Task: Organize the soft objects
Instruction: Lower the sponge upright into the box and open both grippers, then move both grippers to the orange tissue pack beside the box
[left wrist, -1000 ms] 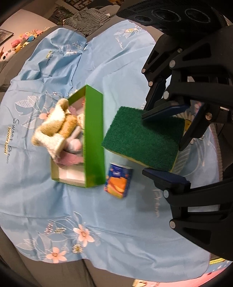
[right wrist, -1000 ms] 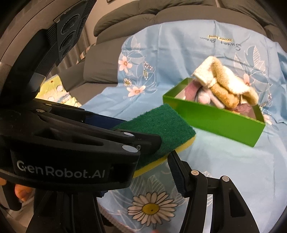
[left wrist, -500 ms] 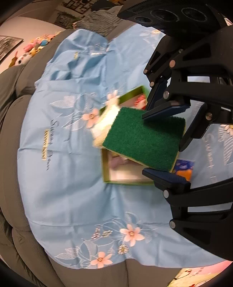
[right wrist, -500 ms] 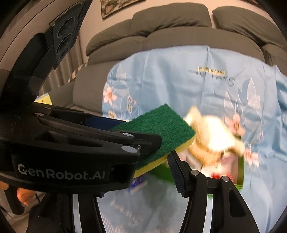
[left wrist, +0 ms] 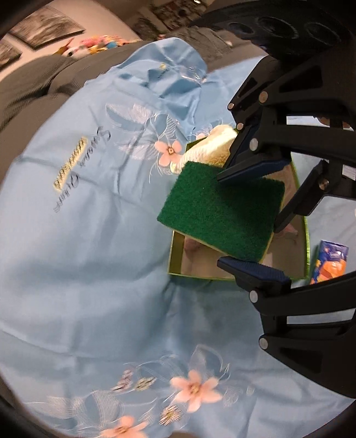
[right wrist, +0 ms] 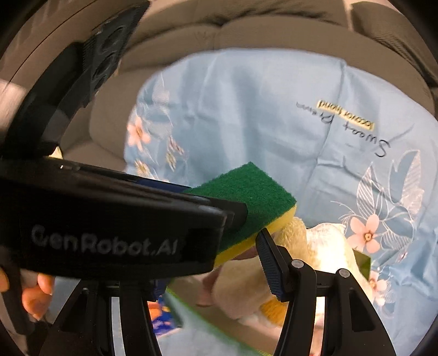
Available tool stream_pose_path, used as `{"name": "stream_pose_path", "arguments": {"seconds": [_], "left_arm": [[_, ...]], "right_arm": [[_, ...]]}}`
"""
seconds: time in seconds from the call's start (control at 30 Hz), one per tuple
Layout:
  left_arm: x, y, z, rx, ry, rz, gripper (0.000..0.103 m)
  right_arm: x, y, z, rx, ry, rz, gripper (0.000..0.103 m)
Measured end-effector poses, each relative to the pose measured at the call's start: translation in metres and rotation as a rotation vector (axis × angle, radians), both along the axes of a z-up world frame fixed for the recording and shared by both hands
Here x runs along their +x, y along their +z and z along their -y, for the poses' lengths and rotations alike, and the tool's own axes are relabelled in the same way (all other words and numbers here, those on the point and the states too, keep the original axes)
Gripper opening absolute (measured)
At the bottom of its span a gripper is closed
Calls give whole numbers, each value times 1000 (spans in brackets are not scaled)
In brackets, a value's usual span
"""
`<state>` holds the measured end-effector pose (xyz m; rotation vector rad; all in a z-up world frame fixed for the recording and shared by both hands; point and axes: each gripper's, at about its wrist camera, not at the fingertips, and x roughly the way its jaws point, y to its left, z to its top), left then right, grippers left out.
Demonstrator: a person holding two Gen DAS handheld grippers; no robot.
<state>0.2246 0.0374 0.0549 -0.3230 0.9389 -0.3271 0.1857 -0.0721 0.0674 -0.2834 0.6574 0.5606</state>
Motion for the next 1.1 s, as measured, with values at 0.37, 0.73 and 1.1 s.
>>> {"name": "stream_pose_path", "arguments": {"seconds": [0.37,0.73,1.1], "left_arm": [[25,-30,-2,-24,26,-85,66],[-6,-17,-9,66,30,-56,89],[-66,-52,-24,196,60,-79,89]], "right_arm": [[28,-26,-22,-270,-46,-7,60],[-29,-8,-8,-267,-5,90,61],[-94,-41,2,-120,77,-25,65]]}}
